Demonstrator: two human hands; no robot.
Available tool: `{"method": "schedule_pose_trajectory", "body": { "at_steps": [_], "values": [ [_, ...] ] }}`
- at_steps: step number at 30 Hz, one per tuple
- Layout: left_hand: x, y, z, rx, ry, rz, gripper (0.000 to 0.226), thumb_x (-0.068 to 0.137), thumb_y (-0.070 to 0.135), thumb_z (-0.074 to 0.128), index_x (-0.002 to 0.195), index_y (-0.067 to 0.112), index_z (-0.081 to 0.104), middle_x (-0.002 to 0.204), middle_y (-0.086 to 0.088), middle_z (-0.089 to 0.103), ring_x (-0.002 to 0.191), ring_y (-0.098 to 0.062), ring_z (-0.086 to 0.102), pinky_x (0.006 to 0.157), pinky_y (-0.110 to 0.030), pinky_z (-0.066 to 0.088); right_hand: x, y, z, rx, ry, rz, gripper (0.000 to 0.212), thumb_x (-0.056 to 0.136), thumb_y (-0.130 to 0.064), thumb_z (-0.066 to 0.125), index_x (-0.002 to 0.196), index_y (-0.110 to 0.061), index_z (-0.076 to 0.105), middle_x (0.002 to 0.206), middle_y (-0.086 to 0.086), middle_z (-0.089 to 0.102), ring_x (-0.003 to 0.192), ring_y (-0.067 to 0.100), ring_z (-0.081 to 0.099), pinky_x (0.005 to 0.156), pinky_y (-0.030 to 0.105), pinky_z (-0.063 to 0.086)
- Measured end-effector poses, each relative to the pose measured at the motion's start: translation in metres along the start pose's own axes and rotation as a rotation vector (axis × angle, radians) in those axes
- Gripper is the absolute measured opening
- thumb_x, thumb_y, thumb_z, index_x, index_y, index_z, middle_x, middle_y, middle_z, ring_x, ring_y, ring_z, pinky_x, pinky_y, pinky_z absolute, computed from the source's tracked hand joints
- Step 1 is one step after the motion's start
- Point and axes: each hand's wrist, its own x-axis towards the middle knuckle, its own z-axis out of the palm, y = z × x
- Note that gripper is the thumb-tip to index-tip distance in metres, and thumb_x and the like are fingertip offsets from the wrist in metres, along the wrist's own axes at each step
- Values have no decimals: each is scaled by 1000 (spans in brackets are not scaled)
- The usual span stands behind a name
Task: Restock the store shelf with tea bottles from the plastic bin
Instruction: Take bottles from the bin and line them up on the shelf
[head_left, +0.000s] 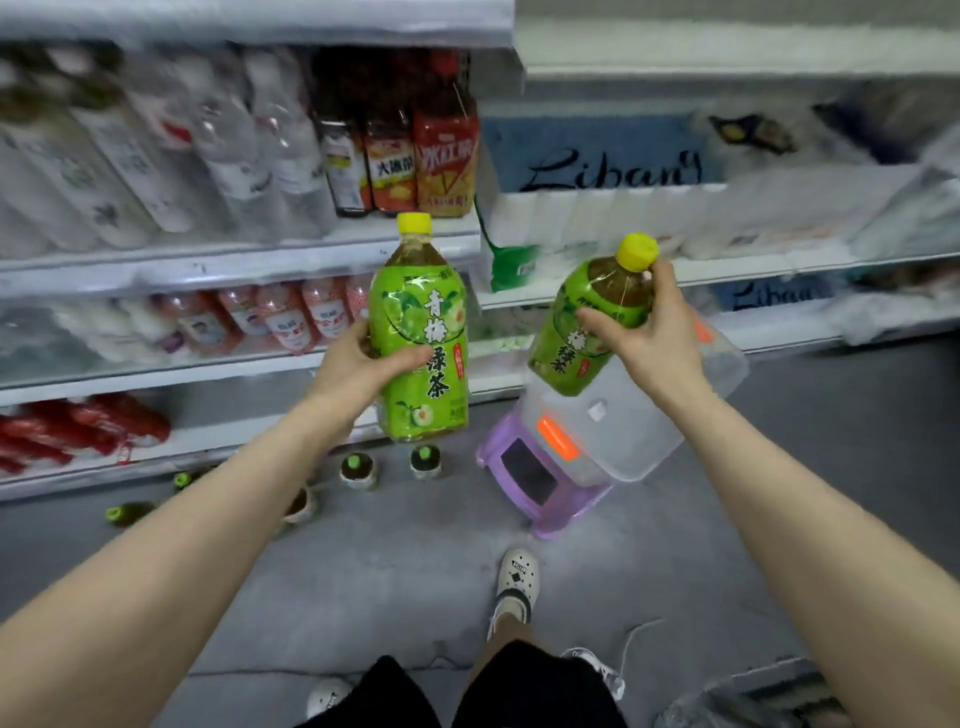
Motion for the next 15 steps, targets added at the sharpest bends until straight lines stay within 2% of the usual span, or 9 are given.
{"method": "schedule_pose_trajectory", "body": {
  "at_steps": [4, 8, 10, 12, 15],
  "values": [
    [-43, 35, -63, -24, 65, 125, 67, 68, 22, 84, 127, 10, 56, 105, 4, 69, 89, -6, 68, 86, -32, 56, -19, -94, 15, 26, -18, -165, 62, 74, -45, 78, 126, -29, 48, 110, -15, 63, 105, 12, 60, 95, 42, 49],
    [-86, 65, -136, -61, 163, 236, 77, 50, 33, 90, 117, 17, 58, 106, 3, 70, 92, -10, 68, 82, -31, 57, -36, -190, 41, 61, -114, -306, 68, 78, -44, 78, 136, -31, 44, 119, -12, 62, 109, 8, 59, 94, 32, 47],
    [-109, 80, -174, -62, 223, 291, 77, 50, 36, 91, 117, 17, 60, 105, 4, 71, 87, -6, 69, 73, -24, 58, -44, -239, 54, 73, -146, -383, 68, 78, -46, 77, 135, -35, 44, 120, -13, 63, 110, 9, 59, 95, 33, 48],
    [-131, 93, -210, -62, 284, 354, 82, 47, 42, 90, 119, 15, 61, 106, 2, 73, 89, -8, 71, 75, -25, 58, -51, -285, 66, 103, -180, -449, 65, 78, -47, 77, 133, -37, 44, 117, -14, 64, 108, 9, 61, 95, 39, 50],
    [-164, 110, -261, -79, 353, 404, 70, 61, 31, 89, 122, 11, 59, 108, 0, 72, 84, -3, 71, 69, -18, 56, -60, -348, 85, 168, -256, -524, 66, 78, -46, 77, 134, -38, 44, 117, -14, 65, 107, 6, 63, 94, 41, 52]
  ]
}}
